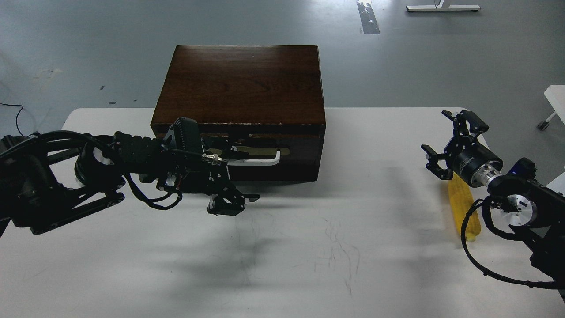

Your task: Put corn in drawer with both arms

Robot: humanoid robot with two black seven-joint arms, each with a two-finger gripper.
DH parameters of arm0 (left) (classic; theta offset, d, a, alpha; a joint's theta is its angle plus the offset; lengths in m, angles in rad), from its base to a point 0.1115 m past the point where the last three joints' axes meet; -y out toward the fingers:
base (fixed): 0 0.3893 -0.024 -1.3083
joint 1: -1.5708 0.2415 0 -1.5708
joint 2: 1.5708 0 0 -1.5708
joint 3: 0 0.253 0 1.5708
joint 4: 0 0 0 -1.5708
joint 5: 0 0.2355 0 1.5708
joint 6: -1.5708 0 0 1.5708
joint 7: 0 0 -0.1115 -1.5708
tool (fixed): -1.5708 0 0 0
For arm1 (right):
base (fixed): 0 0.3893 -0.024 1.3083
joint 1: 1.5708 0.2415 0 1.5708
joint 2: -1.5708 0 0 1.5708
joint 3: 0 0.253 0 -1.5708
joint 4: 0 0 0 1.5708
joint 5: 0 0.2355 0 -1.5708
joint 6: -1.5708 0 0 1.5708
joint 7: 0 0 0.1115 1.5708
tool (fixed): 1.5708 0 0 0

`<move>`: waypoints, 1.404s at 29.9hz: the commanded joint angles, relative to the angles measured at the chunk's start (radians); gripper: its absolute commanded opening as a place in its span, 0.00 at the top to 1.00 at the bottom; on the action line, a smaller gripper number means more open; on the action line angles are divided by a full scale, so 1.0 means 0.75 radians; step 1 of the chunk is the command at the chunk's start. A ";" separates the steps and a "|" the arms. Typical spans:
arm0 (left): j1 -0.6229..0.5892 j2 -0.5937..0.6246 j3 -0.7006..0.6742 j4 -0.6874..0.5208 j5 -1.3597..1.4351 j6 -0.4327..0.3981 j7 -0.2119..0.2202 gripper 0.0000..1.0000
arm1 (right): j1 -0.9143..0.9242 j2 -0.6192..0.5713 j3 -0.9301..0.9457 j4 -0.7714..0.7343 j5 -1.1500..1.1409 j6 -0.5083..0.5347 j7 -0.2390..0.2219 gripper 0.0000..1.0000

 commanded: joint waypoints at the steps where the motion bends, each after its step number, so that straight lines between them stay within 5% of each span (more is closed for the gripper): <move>1: 0.002 0.000 0.010 -0.014 0.000 0.000 -0.008 0.02 | 0.000 0.000 0.000 0.000 0.000 0.001 0.000 0.00; 42: 0.011 0.120 0.053 -0.208 0.000 0.000 -0.037 0.02 | -0.004 0.000 -0.002 -0.022 0.000 0.001 0.000 0.00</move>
